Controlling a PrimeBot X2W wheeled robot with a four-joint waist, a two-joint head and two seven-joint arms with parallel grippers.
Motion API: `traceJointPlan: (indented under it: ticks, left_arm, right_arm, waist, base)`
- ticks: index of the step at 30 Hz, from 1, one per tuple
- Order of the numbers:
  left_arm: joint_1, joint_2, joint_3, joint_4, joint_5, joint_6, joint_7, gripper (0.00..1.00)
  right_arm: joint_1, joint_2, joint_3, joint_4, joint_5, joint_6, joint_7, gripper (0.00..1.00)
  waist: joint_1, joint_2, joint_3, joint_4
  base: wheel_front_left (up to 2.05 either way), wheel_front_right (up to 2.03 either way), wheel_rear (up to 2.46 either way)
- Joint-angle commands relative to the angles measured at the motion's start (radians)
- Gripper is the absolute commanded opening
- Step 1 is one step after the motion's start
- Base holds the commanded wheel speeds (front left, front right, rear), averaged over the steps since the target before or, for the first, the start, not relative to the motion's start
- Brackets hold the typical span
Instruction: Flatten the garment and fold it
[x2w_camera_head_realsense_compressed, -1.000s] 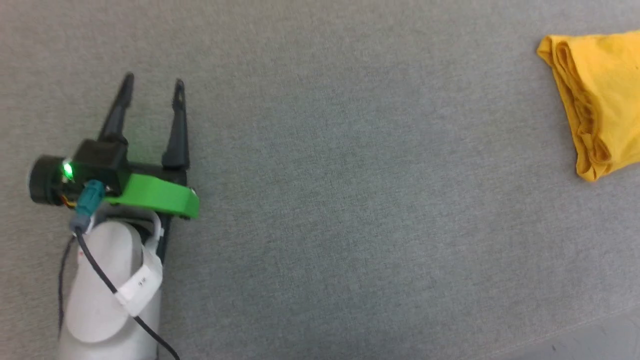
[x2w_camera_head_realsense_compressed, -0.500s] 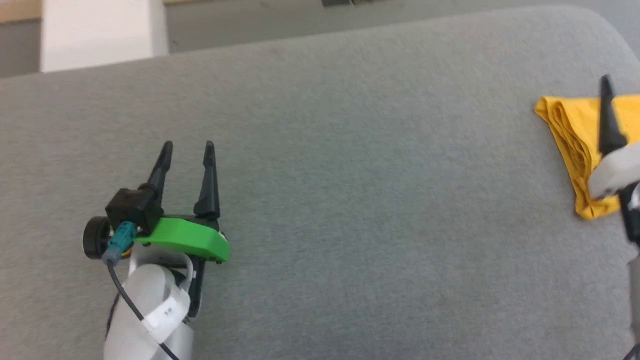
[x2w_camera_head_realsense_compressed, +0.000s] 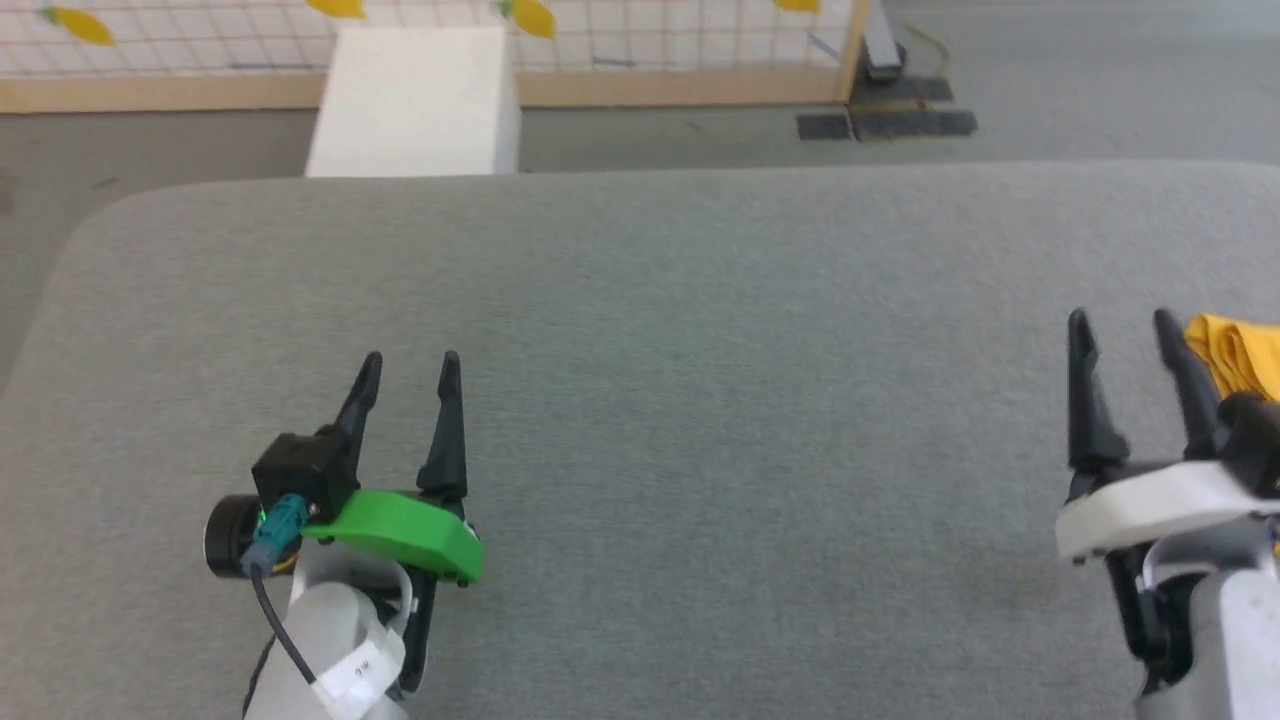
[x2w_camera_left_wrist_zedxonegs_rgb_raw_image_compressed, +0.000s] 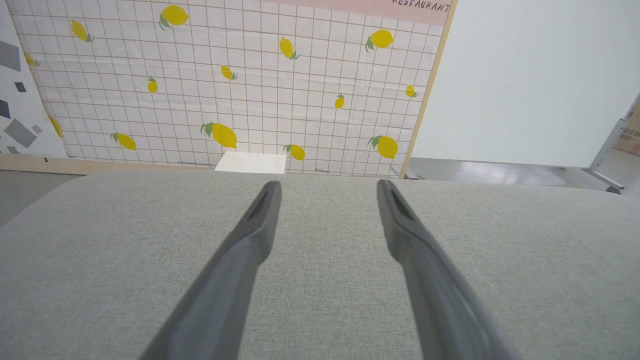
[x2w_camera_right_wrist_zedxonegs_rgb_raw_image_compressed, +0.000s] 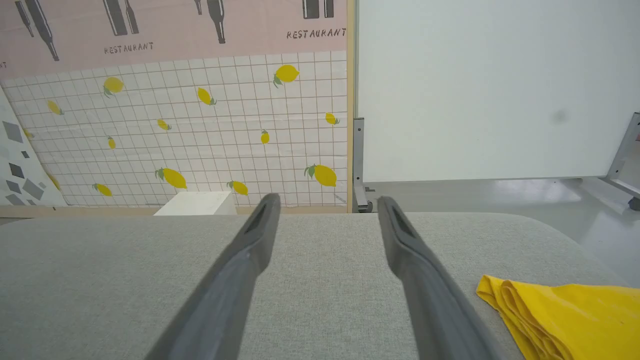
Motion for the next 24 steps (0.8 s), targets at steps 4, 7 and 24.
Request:
traceJointPlan:
  ticks: [4, 7, 24]
  left_arm:
    - [0.041, -0.006, -0.008, 0.004, -0.014, 0.006, -0.005, 1.00]
    - [0.061, -0.007, -0.015, 0.006, -0.015, 0.006, -0.005, 1.00]
    - [0.150, -0.009, -0.056, 0.000, -0.044, 0.039, -0.005, 1.00]
  right_arm:
    - [0.069, 0.017, 0.027, -0.016, -0.004, -0.002, -0.023, 1.00]
    - [0.110, 0.022, 0.031, -0.018, -0.014, -0.002, -0.032, 1.00]
    - [0.212, 0.025, 0.058, 0.012, 0.034, -0.002, -0.050, 1.00]
  waist:
    - [0.0001, 0.0000, -0.066, 0.061]
    - [0.0001, 0.0000, -0.081, 0.073]
    - [0.0001, 0.0000, -0.123, 0.087]
  base:
    - [0.00, 0.00, 0.00]
    - [0.00, 0.00, 0.00]
    - [0.00, 0.00, 0.00]
